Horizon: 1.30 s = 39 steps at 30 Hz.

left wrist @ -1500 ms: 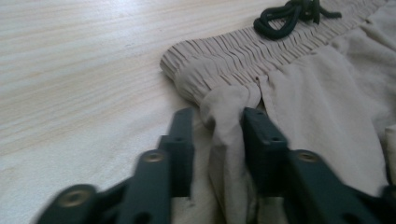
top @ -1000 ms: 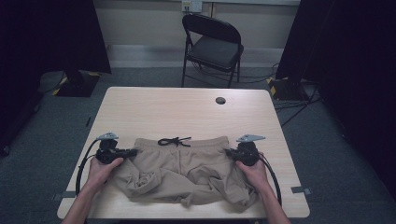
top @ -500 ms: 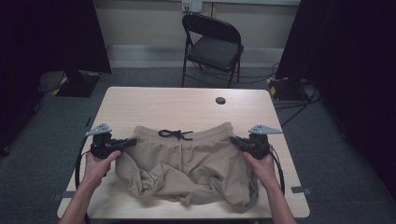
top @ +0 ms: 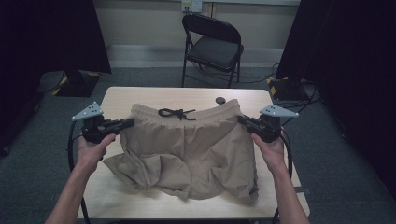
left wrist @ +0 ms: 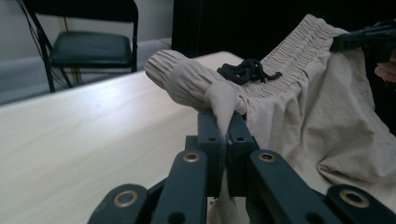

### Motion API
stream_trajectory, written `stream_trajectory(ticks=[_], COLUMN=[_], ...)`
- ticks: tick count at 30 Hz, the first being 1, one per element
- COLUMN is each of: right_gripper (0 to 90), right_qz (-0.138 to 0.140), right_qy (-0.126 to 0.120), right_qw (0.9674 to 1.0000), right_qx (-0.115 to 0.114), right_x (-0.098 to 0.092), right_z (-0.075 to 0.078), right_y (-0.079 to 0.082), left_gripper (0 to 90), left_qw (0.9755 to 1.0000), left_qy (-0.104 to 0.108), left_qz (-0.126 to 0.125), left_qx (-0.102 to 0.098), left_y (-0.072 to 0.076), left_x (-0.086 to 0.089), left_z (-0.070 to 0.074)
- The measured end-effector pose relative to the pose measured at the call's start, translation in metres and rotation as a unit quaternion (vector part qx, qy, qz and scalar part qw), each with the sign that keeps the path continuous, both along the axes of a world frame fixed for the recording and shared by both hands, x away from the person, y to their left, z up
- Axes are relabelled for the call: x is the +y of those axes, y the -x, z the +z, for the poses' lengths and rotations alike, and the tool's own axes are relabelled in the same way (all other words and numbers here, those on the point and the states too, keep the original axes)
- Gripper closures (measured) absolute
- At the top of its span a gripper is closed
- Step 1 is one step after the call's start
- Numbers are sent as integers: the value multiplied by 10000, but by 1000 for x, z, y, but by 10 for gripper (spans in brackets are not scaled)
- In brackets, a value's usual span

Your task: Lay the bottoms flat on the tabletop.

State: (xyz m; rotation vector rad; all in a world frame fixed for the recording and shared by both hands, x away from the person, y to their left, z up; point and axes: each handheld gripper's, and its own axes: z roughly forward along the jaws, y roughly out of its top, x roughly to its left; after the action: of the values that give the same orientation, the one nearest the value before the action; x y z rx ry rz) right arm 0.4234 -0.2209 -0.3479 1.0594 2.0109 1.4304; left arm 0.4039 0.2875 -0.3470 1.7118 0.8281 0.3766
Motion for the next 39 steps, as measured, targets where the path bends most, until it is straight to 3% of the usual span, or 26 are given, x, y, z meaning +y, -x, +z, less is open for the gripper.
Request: stream_trajectory(ticks=[4,7,8,9,10,16,18,19,20,21,22,24,25,27,28,29,34,39], right_gripper=[882,882,881,881,881,880,878,873,873,813,706,538,476,467,464,460,439,404], right_qz=[-10,-44,-51,-51,-59,-144,-212,-286,-286,-447,-619,-867,-997,-980,-911,-845,-666,-281], right_qy=[-52,-99,-118,-118,-161,-191,-230,-163,-163,-73,-17,206,201,168,122,233,214,230], right_qw=[9999,9992,9989,9989,9984,9971,9966,9968,9968,9969,9966,9955,9947,9950,9958,9961,9973,9992], right_qx=[-164,-378,-441,-441,-544,-724,-757,-728,-728,-641,-551,-337,-144,-84,-32,37,215,181], right_x=[1,0,0,0,-1,2,4,6,6,8,8,10,9,8,8,12,20,36], right_z=[16,40,46,46,59,94,103,106,106,108,106,99,89,82,74,60,38,22], right_y=[-2,-6,-8,-8,-13,-38,-54,-65,-65,-81,-90,-104,-112,-114,-114,-113,-109,-86], left_gripper=[879,879,879,879,879,881,877,852,673,673,606,593,546,552,552,558,586,605], left_qw=[9998,9991,9991,9988,9984,9962,9948,9943,9943,9917,9917,9918,9932,9936,9937,9948,9971,9992], left_qy=[44,157,157,158,179,414,466,412,412,332,286,214,225,149,33,106,25,36], left_qz=[3,-9,-9,-6,30,174,430,756,756,1137,1202,1252,1141,1114,1110,967,691,292], left_qx=[-183,-402,-402,-458,-542,-749,-793,-631,-631,-499,-351,-107,54,107,176,287,323,261], left_y=[-2,-8,-8,-11,-18,-53,-73,-89,-89,-98,-104,-112,-114,-114,-114,-112,-103,-81], left_x=[1,2,2,3,4,5,6,7,7,7,7,9,9,9,8,7,3,-5], left_z=[16,38,38,44,56,85,88,85,85,80,75,60,41,33,25,12,0,-6])
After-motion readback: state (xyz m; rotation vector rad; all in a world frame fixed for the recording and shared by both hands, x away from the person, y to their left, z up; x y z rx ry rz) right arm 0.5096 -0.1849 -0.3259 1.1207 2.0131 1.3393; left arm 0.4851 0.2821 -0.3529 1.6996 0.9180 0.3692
